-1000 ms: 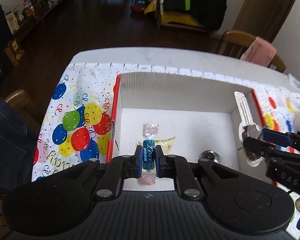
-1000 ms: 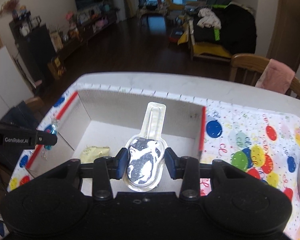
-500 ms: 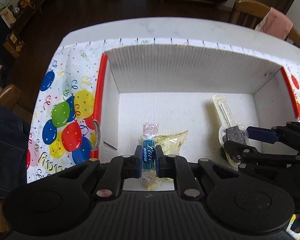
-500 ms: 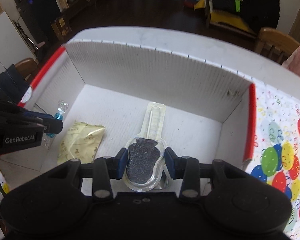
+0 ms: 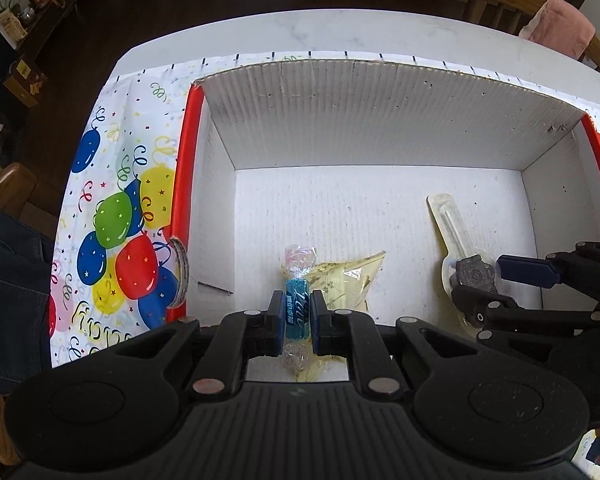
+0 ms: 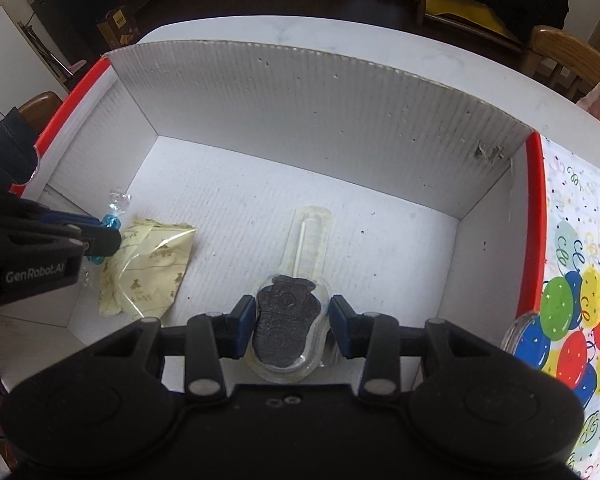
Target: Organize snacks
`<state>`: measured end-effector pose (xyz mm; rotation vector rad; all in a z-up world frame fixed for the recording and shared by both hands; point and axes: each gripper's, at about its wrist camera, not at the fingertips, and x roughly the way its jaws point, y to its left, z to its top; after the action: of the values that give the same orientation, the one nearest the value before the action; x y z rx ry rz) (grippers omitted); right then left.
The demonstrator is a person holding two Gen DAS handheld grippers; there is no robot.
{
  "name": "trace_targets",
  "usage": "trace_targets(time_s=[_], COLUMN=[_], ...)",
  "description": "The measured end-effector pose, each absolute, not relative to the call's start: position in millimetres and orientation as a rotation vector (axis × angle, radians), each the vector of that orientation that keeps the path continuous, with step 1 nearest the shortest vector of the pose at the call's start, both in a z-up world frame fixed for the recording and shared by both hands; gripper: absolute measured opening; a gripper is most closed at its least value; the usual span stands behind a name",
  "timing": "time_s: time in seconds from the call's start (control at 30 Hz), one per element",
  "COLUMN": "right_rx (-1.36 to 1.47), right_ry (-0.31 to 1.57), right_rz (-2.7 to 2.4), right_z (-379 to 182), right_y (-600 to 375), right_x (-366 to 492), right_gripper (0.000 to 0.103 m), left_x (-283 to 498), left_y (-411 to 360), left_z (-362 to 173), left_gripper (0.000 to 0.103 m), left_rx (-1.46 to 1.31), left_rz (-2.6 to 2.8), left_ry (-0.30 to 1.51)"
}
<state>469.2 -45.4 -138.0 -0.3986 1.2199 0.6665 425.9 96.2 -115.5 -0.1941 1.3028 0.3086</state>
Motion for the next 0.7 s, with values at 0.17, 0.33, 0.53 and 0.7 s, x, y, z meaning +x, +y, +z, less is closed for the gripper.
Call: trace_targets(time_s=[0.17,0.33,0.53,0.7], right_rx=[-0.392,-0.376,-0.334,-0.313], right_ry=[1.213,1.19,1.151,1.115], right_rz=[0.665,0.684,0.744,0.769], right_z=[-139,-131,-111,-95], right_y=[-47,-51,-58,-61], right_x=[470,469,460,448], right_gripper=[0.041,0.043,0.047,0.05], left_x=[424,417,402,385], left_y=[96,99,101,101], left_z=[-114,-108,-93,-76], left_gripper=[0.012,0.012,0.019,0.019], left_rx=[-0.209,-0.232,-0.271,-0.294], left_rz=[0.31,0.316,0.32,0.315], left_ry=[1.298,1.274,1.229,1.179])
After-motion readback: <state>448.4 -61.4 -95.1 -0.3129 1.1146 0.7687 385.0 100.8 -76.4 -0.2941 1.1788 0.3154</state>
